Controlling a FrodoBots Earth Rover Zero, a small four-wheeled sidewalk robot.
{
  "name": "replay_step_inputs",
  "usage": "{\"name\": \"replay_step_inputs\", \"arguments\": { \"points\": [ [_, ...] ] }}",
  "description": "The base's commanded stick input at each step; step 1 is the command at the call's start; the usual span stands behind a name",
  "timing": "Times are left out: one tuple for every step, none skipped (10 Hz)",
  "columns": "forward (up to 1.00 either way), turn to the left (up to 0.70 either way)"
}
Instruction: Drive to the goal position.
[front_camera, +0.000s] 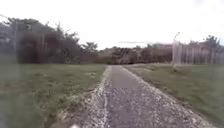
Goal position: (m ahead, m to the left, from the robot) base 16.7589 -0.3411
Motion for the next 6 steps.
{"name": "replay_step_inputs", "arguments": {
  "points": [
    [0.85,-0.20],
    [0.85,-0.06],
    [0.85,0.00],
    [0.85,0.00],
    [0.85,0.00],
    [0.85,0.00]
  ]
}}
